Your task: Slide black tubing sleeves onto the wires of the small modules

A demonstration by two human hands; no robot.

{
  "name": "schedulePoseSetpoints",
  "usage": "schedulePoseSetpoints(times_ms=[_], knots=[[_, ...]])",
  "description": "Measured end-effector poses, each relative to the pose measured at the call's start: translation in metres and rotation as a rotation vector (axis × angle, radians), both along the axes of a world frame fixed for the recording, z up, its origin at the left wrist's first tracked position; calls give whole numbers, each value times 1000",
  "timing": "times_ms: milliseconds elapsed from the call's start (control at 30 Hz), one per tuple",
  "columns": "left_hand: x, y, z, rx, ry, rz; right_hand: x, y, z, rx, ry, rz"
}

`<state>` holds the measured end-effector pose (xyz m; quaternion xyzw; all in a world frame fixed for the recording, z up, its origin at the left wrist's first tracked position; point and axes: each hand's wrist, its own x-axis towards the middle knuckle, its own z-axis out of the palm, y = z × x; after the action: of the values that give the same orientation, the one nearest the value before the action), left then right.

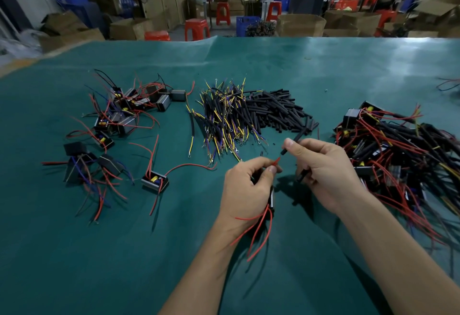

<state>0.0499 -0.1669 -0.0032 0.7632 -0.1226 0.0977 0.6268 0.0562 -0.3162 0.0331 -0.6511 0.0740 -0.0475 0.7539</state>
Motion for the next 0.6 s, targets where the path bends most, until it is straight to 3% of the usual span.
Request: schedulePoseSetpoints(times_ms=[500, 600], knots=[[0, 2, 3, 27, 14, -24, -2, -6, -1, -77, -11, 176], [1, 2, 2, 19, 26, 17, -3, 0, -3, -140, -86, 215]])
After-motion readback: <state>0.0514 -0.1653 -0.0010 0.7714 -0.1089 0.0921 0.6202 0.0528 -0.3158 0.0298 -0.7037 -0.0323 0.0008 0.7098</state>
